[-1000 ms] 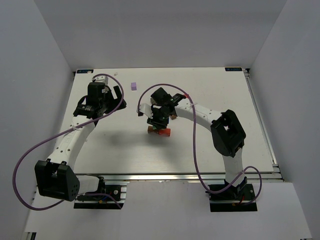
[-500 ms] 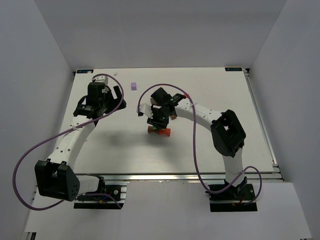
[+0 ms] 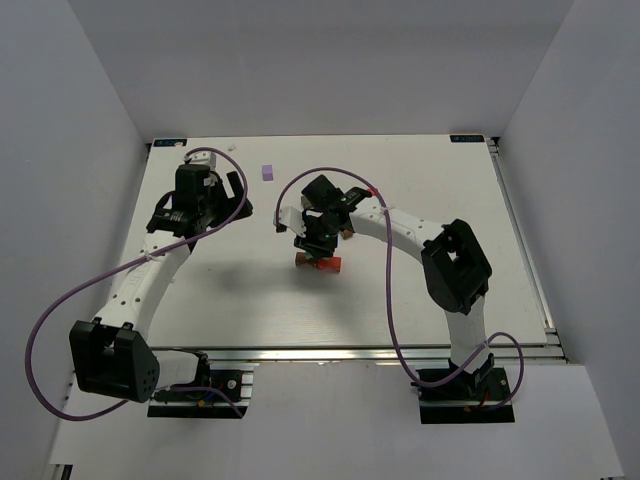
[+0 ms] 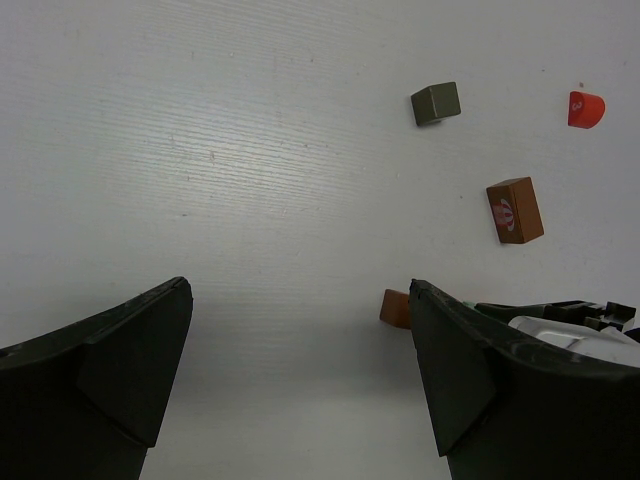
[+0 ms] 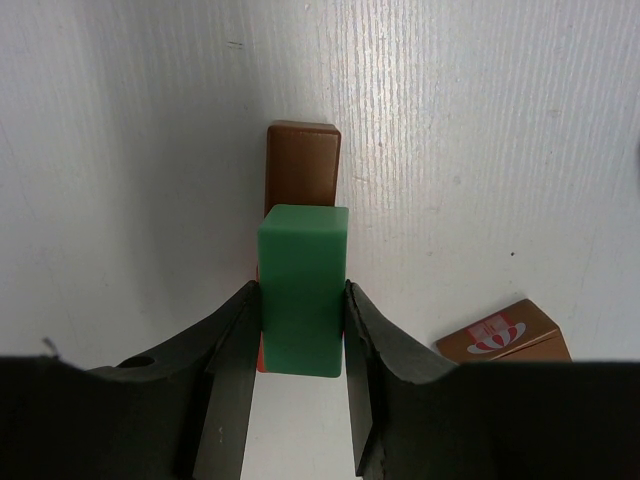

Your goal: Build the wood block tower

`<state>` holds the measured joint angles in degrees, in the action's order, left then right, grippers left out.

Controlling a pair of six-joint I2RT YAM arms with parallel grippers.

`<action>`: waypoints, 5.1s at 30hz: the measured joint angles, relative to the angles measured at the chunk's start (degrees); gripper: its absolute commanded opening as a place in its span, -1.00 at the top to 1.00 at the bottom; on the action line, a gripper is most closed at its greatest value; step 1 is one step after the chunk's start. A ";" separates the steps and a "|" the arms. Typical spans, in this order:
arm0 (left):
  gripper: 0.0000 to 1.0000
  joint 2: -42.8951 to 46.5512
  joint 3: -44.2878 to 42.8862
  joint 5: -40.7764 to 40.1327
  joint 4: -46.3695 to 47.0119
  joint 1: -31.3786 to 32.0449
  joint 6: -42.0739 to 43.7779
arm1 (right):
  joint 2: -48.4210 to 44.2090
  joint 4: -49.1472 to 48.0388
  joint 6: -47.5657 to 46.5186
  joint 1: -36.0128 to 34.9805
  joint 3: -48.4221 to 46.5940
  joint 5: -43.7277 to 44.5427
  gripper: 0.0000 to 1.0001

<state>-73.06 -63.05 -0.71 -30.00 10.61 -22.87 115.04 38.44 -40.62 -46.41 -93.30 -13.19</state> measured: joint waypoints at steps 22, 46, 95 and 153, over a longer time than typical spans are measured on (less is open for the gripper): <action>-0.96 0.00 0.00 -0.35 -0.02 0.00 0.17 | 0.00 -1.25 0.00 0.00 0.52 0.04 0.20; -0.96 0.00 0.00 -0.59 -0.02 0.00 0.20 | -0.02 -2.51 0.17 0.00 2.25 0.24 0.11; -0.96 0.00 0.00 -2.14 -0.02 0.00 0.35 | -31.41 -35.58 20.48 10.97 19.06 0.81 1.00; -0.96 -0.85 0.00 -4.44 -0.48 0.00 0.37 | -5.86 -17.22 22.40 8.72 14.32 -3.32 1.00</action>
<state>-73.91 -63.05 -5.15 -30.48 10.61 -22.50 109.19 21.21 -18.22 -37.69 -78.98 -16.51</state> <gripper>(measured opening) 0.982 0.009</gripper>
